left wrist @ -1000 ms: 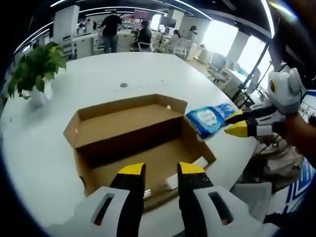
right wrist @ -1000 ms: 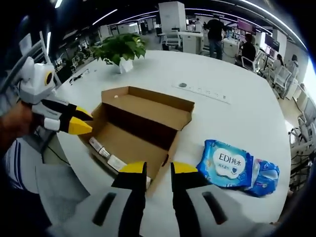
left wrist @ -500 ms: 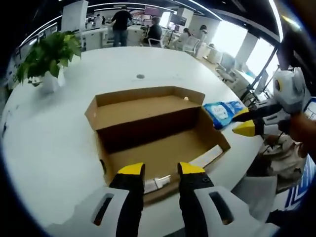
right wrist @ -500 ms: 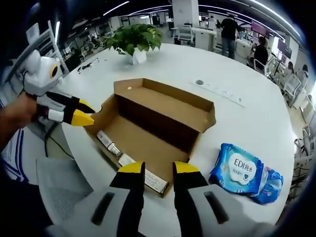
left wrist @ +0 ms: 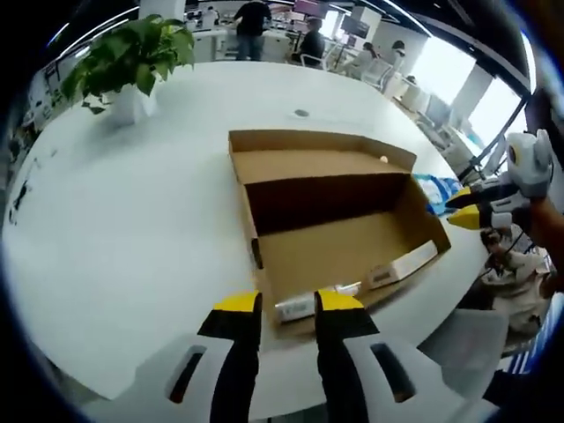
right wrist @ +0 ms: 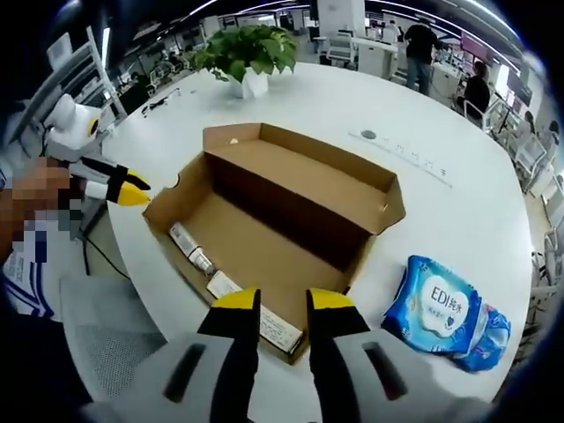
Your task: Operate the shoe box by opening the lid, removing the specified soft item, and placing it in the target area until the item is outside and the box remains undamaged.
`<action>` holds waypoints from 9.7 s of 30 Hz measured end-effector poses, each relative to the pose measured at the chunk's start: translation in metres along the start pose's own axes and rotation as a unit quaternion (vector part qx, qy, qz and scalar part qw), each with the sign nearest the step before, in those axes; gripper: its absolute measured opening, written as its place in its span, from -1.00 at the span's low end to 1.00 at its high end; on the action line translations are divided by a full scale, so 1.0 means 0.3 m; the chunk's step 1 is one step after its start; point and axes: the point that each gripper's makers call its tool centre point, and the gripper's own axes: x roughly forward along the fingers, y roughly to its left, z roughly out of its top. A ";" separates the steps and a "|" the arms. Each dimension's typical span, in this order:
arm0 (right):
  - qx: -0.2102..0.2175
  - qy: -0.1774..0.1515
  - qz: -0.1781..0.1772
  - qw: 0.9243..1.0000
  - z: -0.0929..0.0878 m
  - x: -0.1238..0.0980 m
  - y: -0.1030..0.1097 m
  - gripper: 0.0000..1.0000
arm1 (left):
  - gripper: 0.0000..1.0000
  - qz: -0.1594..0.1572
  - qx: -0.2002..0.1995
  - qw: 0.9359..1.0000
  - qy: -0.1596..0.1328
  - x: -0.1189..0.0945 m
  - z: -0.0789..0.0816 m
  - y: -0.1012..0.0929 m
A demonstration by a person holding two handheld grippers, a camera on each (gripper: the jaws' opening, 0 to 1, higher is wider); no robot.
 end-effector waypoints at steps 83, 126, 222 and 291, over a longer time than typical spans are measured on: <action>-0.378 0.216 0.231 0.870 -0.209 0.249 0.139 -0.60 | -0.89 -0.033 -0.021 0.998 0.051 0.097 -0.077 -0.004; -0.416 0.148 0.190 0.877 0.053 0.012 0.080 -0.65 | -0.85 -0.033 -0.024 0.998 0.053 0.107 -0.081 -0.002; -0.352 0.226 0.099 0.903 -0.452 -0.464 -0.896 -0.66 | -0.83 0.022 0.023 0.998 0.061 0.119 -0.091 -0.037; -0.365 0.233 0.118 0.893 -0.354 -0.091 -1.273 -0.65 | -0.83 0.042 0.053 0.994 0.083 0.155 -0.095 -0.014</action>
